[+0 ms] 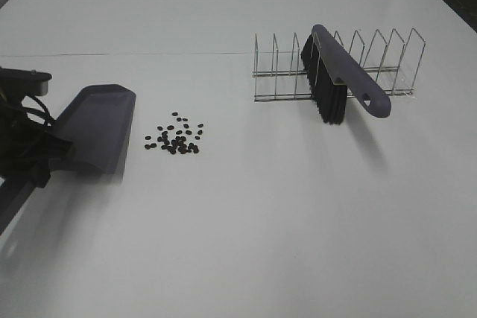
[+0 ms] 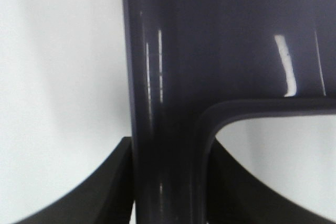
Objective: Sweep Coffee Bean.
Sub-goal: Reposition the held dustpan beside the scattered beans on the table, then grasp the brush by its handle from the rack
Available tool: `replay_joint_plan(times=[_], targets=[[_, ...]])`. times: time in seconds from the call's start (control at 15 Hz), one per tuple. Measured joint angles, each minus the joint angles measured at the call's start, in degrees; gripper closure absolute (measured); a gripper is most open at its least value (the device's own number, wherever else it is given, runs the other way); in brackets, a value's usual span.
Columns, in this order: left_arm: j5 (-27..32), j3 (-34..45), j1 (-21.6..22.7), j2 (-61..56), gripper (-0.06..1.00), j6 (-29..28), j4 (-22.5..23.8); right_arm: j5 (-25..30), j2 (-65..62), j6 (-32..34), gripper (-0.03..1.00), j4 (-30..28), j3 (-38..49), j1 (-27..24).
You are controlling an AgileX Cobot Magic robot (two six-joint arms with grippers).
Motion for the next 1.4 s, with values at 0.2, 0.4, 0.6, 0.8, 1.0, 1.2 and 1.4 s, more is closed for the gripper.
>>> replay_joint_plan(times=[0.2, 0.4, 0.6, 0.8, 1.0, 1.2, 1.4], targets=[[-0.2, 1.2, 0.0, -4.6, 0.61, 0.0, 0.9, -0.1, 2.0, 0.0, 0.24, 0.0, 0.0, 0.0], [-3.7, 8.3, 0.0, -8.9, 0.61, -1.8, 3.2, -0.1, 4.4, 0.0, 0.24, 0.0, -0.7, 0.0], [-7.4, 14.0, 0.0, -12.0, 0.61, -3.0, 4.0, -0.1, 7.4, 0.0, 0.24, -0.1, -4.1, 0.0], [-8.2, 16.0, 0.0, -12.8, 0.61, -3.2, 4.2, -0.1, 18.5, 0.0, 0.24, -0.4, -11.1, 0.0], [-9.1, 16.0, 0.0, -12.8, 0.61, -3.2, 4.2, -0.1, 27.3, 0.2, 0.24, -0.4, -15.7, 0.0], [-9.7, 16.0, 0.0, -12.8, 0.61, -3.3, 4.2, 0.0, 37.7, 0.3, 0.24, -0.3, -21.9, 0.0], [-9.8, 16.0, 0.0, -12.8, 0.61, -3.3, 4.2, 0.9, 50.6, 0.7, 0.24, 0.7, -30.8, 0.0]])
